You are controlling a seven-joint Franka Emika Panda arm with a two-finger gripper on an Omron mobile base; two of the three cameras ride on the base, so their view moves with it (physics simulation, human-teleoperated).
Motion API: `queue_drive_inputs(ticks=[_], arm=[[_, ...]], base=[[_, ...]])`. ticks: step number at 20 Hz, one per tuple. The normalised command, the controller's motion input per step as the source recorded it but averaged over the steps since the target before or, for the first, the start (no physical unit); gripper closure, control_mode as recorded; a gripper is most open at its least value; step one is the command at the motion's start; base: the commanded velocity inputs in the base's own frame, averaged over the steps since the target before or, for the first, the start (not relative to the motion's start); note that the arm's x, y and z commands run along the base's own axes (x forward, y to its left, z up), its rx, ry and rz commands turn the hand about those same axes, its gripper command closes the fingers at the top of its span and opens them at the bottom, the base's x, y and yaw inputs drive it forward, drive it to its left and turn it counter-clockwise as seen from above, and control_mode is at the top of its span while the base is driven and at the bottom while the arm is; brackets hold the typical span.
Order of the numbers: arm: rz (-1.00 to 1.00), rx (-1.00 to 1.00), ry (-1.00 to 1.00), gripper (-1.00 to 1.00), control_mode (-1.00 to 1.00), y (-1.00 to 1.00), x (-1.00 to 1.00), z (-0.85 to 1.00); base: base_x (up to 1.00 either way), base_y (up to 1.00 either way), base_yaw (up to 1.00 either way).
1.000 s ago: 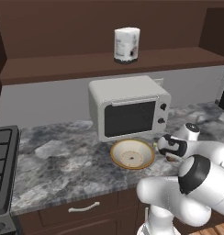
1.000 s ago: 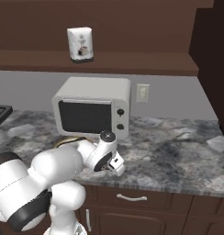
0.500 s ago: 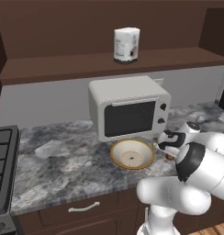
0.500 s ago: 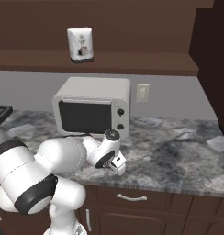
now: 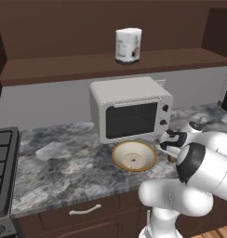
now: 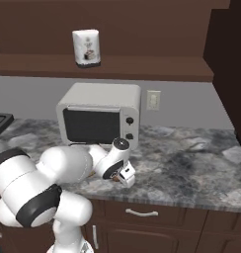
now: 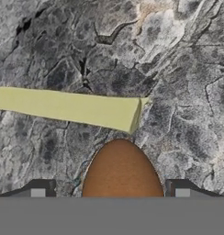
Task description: Pick the egg and butter from the fridge and place them by the bowl for mixing.
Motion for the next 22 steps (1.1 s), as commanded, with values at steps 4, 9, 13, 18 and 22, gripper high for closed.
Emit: queue_drive_inputs(ticks=[4, 9, 13, 18, 22], arm=[[0.00, -0.03, 0.00, -1.00, -1.00, 0.00, -0.07, 0.29], [0.00, -0.01, 0.00, -1.00, -1.00, 0.00, -0.20, 0.60], [0.00, -0.07, 0.00, -1.00, -1.00, 0.16, -0.61, 0.60], [0.05, -0.10, 0.00, -1.00, -1.00, 0.56, -0.83, 0.47], [0.12, -0.07, 0.00, -1.00, -1.00, 0.71, -0.81, 0.38]], base=[[0.00, 0.00, 0.00], [0.00, 0.00, 0.00], [0.00, 0.00, 0.00], [0.00, 0.00, 0.00], [0.00, 0.00, 0.00]])
